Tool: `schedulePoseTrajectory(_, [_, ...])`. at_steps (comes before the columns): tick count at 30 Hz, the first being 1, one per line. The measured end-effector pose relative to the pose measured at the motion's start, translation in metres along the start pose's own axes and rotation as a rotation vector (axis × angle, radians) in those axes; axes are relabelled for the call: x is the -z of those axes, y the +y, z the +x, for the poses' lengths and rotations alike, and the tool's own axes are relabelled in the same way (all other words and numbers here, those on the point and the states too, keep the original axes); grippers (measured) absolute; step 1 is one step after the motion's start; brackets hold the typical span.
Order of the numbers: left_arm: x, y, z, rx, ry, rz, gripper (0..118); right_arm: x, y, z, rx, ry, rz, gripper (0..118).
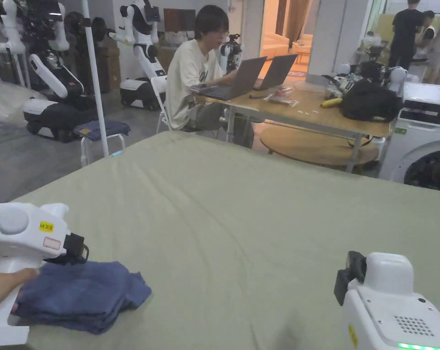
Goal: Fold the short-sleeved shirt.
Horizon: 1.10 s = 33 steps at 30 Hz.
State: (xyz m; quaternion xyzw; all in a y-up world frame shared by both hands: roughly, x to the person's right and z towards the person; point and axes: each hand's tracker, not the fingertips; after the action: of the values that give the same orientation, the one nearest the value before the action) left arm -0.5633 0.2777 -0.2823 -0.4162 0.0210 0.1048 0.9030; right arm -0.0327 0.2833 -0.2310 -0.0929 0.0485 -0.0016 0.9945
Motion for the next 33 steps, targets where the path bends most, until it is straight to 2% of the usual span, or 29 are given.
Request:
schedulePoseTrajectory(3, [0.000, -0.013, 0.027, 0.027, -0.027, 0.119, 0, -0.007, 0.001, 0.011, 0.003, -0.022, 0.006, 0])
schedulePoseTrajectory(6, [0.000, -0.023, 0.052, 0.000, -0.060, 0.192, 0, -0.012, 0.002, 0.024, 0.012, -0.047, 0.010, 0])
schedulePoseTrajectory(10, [-0.004, -0.038, 0.100, 0.107, -0.050, 0.305, 0, -0.022, 0.002, 0.044, 0.018, -0.086, 0.017, 0])
schedulePoseTrajectory(15, [-0.015, -0.061, 0.172, 0.129, -0.138, 0.445, 0, -0.037, 0.001, 0.071, 0.020, -0.151, 0.032, 0])
schedulePoseTrajectory(19, [-0.018, -0.074, 0.229, 0.209, -0.204, 0.522, 0, -0.048, 0.000, 0.093, 0.040, -0.202, 0.033, 0])
schedulePoseTrajectory(26, [-0.029, -0.098, 0.321, 0.290, -0.226, 0.676, 0, -0.062, 0.000, 0.123, 0.068, -0.262, 0.036, 0])
schedulePoseTrajectory(30, [-0.029, -0.105, 0.348, 0.283, -0.244, 0.705, 0, -0.066, -0.001, 0.131, 0.095, -0.285, 0.048, 0])
schedulePoseTrajectory(33, [-0.027, -0.109, 0.355, 0.267, -0.269, 0.707, 0, -0.066, -0.002, 0.131, 0.078, -0.290, 0.053, 0])
